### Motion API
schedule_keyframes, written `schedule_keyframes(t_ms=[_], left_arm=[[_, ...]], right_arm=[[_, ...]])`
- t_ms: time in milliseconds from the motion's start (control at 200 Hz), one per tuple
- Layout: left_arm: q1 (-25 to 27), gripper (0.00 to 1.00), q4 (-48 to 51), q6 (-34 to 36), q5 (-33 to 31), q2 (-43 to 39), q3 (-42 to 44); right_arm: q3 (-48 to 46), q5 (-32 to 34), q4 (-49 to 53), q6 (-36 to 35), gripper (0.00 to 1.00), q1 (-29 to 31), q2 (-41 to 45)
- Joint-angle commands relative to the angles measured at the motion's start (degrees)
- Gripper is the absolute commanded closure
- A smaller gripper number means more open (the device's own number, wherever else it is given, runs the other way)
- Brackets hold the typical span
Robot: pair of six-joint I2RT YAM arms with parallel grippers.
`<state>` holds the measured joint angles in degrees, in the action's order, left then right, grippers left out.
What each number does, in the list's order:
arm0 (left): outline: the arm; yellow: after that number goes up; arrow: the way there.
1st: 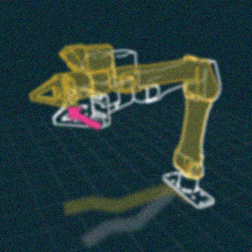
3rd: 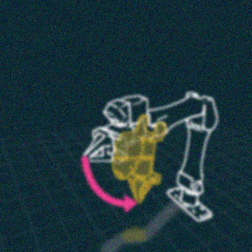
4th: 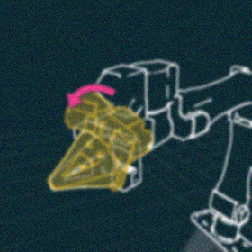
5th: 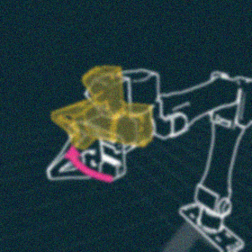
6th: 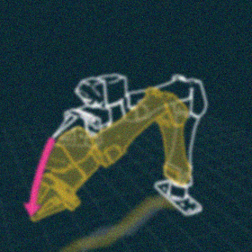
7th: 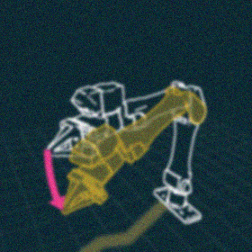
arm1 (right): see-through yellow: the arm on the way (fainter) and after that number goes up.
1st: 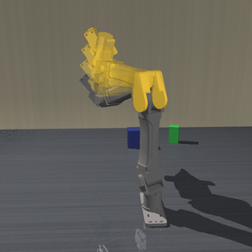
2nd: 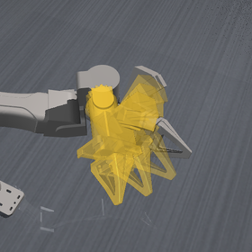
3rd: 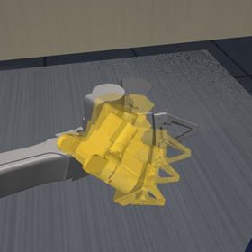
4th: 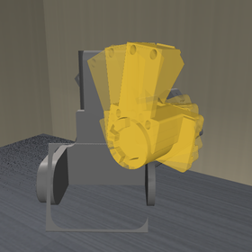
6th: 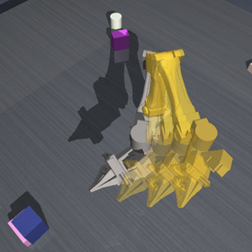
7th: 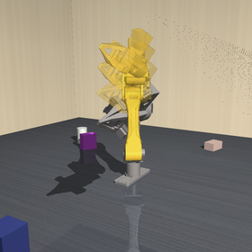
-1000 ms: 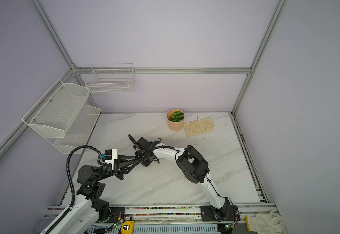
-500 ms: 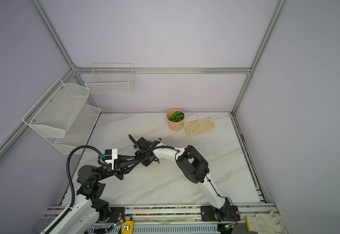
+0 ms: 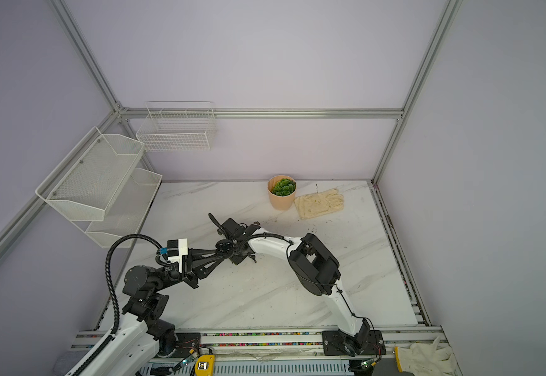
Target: Insert the wireless bluetooth earbuds into the charging case
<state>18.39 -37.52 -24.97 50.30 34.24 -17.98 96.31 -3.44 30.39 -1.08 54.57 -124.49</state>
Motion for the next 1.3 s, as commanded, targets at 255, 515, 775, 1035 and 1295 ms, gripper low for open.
schedule_keyframes(t_ms=[255,515,775,1035,1295], left_arm=[[-0.3,1.0,-0.1,0.3,-2.0,-0.6,1.9],[-0.3,1.0,-2.8,-0.6,-0.9,1.0,1.8],[-0.4,1.0,-2.4,-0.3,-1.0,0.8,1.7],[-0.3,1.0,-2.9,-0.6,-0.7,0.9,1.7],[-0.3,1.0,-2.4,-0.6,-0.8,0.2,1.7]], right_arm=[[-8.3,0.5,-8.0,32.6,0.46,-0.1,11.3],[-8.4,5.5,-7.0,41.7,0.42,1.2,8.1],[-5.7,6.0,-5.4,42.6,0.42,1.5,3.7],[1.5,9.9,1.8,41.4,0.43,2.9,-2.7],[6.0,14.2,6.9,38.9,0.45,4.8,-6.4]])
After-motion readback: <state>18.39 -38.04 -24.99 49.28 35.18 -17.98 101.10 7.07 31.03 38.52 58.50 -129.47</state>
